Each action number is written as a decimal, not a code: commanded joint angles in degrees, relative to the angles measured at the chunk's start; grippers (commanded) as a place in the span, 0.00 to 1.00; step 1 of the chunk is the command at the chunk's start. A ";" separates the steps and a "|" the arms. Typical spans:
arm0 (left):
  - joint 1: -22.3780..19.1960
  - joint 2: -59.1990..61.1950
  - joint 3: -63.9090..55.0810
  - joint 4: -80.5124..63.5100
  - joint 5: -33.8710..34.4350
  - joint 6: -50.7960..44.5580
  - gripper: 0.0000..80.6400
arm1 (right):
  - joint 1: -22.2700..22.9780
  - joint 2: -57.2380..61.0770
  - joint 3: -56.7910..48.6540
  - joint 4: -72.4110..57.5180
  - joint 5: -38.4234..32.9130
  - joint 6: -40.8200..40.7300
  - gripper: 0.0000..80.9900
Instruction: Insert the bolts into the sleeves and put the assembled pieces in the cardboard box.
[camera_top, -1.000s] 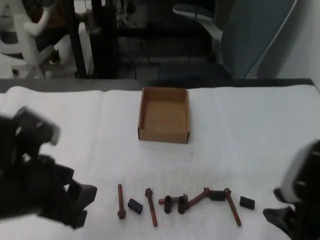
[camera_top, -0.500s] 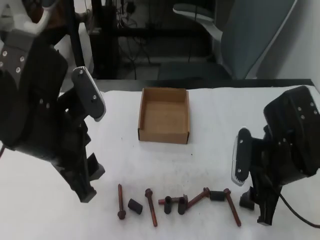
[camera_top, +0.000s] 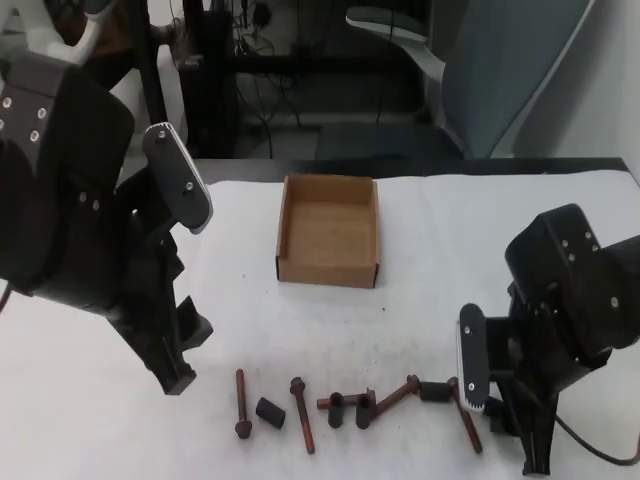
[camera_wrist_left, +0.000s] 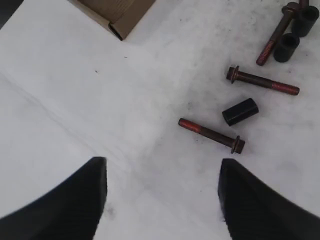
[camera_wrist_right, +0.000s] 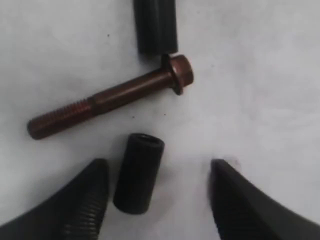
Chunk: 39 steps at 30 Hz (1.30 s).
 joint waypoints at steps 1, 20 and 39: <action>-0.20 0.37 -0.33 -0.90 0.00 0.03 0.75 | -0.19 2.11 -0.30 -0.15 -0.25 -0.72 0.44; -6.18 15.01 -0.33 -1.56 -6.34 16.94 0.74 | -0.19 -26.39 -1.04 7.24 -8.86 35.91 0.01; -22.55 19.46 -10.56 -5.61 -8.44 -46.96 0.68 | -0.19 -37.46 -1.04 16.87 -9.64 38.32 0.01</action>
